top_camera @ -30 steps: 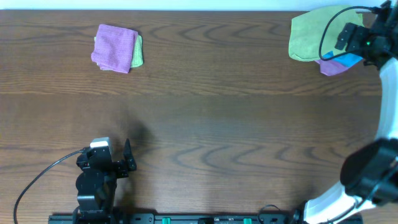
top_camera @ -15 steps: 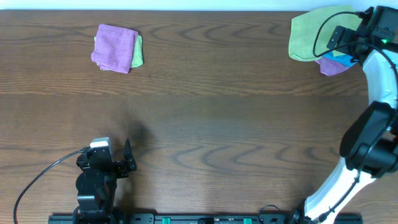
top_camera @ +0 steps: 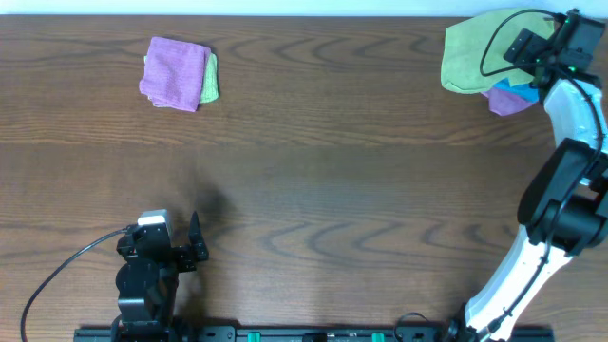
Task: Fold the cloth
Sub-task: 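Reach the right gripper to the green cloth on the top-right pile and grasp it, then pull the green cloth with the right gripper to the table center and release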
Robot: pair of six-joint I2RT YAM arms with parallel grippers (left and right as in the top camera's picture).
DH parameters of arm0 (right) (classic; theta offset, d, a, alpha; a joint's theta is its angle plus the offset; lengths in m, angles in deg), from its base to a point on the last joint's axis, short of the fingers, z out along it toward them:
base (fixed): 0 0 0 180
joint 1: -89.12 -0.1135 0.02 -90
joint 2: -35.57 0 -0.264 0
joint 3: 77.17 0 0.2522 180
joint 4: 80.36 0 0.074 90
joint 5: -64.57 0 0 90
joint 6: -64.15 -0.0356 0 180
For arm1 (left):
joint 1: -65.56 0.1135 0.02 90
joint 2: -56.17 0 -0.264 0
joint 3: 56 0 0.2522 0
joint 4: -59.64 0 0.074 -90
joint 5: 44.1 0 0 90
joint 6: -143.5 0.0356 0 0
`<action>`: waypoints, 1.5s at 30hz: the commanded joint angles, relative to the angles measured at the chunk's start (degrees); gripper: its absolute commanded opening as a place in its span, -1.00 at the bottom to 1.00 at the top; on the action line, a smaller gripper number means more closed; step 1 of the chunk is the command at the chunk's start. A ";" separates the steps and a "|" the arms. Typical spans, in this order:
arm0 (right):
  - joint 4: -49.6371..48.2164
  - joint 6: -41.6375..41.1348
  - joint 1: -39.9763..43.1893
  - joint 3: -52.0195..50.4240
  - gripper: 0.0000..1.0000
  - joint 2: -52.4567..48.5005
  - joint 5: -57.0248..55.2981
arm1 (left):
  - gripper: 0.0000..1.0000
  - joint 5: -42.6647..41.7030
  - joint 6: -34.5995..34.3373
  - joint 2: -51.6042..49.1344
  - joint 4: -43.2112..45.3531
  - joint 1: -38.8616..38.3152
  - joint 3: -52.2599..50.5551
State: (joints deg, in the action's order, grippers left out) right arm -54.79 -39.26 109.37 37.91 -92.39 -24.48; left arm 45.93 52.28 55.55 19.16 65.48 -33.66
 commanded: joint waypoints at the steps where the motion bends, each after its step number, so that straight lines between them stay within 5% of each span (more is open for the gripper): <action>1: -1.05 -6.21 0.94 1.22 0.87 -2.40 -0.74 | 0.91 0.52 1.03 0.42 -0.17 0.04 -0.96; 13: -4.20 -10.99 1.11 1.22 0.79 -6.78 0.61 | 0.91 0.52 1.03 0.42 -0.17 0.04 -0.96; 23: -6.54 -10.95 1.09 1.25 -0.42 -6.95 2.14 | 0.91 0.52 1.03 0.42 -0.17 0.04 -0.96; 26: -6.69 -10.25 1.11 1.44 -0.98 -6.84 2.36 | 0.91 0.52 1.03 0.42 -0.17 0.04 -0.96; 37: -4.66 -4.96 0.28 1.44 -0.97 -0.15 3.56 | 0.91 0.52 1.03 0.42 -0.17 0.04 -0.96; 45: 9.07 2.80 -1.66 1.44 -0.97 8.63 3.58 | 0.91 0.50 1.03 0.42 -0.17 0.04 -0.96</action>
State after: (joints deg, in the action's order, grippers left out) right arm -47.40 -41.05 108.78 38.08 -87.56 -21.22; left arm 45.93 52.28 55.55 19.16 65.48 -33.66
